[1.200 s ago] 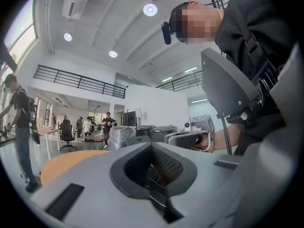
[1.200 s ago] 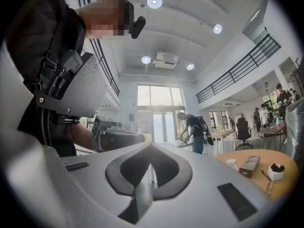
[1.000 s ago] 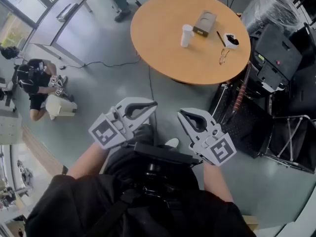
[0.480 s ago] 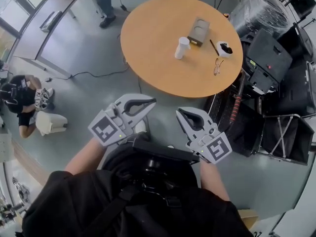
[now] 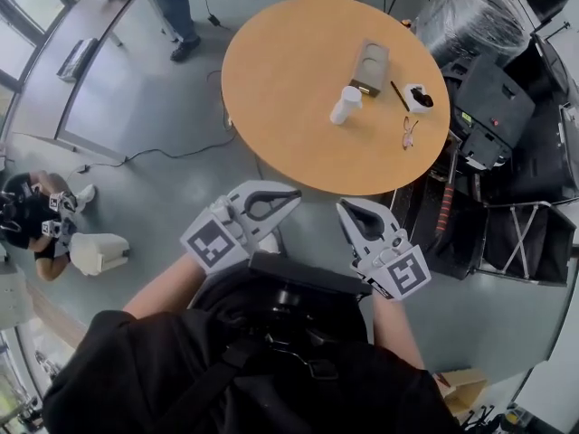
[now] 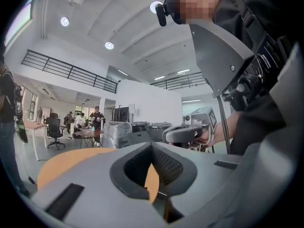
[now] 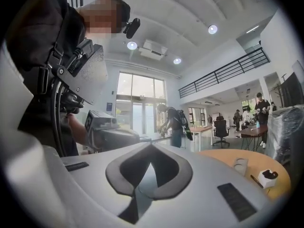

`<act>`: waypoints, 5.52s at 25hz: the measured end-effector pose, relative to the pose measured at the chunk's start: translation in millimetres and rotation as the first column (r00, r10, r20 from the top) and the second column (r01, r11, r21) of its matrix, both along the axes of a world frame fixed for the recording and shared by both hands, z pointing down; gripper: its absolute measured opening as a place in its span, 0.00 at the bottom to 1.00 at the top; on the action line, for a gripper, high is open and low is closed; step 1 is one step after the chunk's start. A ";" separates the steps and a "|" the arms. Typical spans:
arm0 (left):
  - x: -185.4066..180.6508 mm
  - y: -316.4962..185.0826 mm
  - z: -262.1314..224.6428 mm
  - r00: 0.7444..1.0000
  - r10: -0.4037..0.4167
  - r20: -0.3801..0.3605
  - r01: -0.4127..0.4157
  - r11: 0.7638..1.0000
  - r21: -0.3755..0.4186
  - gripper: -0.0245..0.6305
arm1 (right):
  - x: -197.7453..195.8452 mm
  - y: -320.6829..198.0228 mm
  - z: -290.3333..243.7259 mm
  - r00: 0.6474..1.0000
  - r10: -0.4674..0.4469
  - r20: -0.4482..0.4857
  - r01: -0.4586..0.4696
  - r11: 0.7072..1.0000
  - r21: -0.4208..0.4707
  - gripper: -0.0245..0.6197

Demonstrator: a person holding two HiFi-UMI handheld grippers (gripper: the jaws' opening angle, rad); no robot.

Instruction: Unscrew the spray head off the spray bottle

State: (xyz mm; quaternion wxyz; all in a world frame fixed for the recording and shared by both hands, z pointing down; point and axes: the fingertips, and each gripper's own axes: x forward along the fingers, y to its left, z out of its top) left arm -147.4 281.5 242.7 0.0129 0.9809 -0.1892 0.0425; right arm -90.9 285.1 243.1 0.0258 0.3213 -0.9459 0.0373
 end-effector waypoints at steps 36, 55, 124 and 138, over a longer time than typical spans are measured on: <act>141.6 -268.5 136.6 0.973 -0.221 0.067 0.225 0.973 -0.054 0.11 | 147.1 -284.8 108.1 0.998 -0.066 0.019 0.066 0.997 -0.028 0.12; 160.4 -385.8 374.8 0.944 -0.270 0.188 0.289 0.954 -0.079 0.26 | 165.8 -376.2 310.0 1.000 0.022 -0.008 -0.023 0.983 -0.180 0.16; 182.2 -371.8 202.9 0.975 -0.177 0.134 0.193 0.973 -0.122 0.49 | 133.9 -313.1 108.8 0.996 -0.028 0.081 0.035 0.995 -0.090 0.25; 191.3 -317.4 128.6 0.986 -0.070 0.153 0.094 0.983 -0.155 0.49 | 118.2 -313.1 22.4 0.999 -0.041 0.035 0.042 0.999 -0.027 0.56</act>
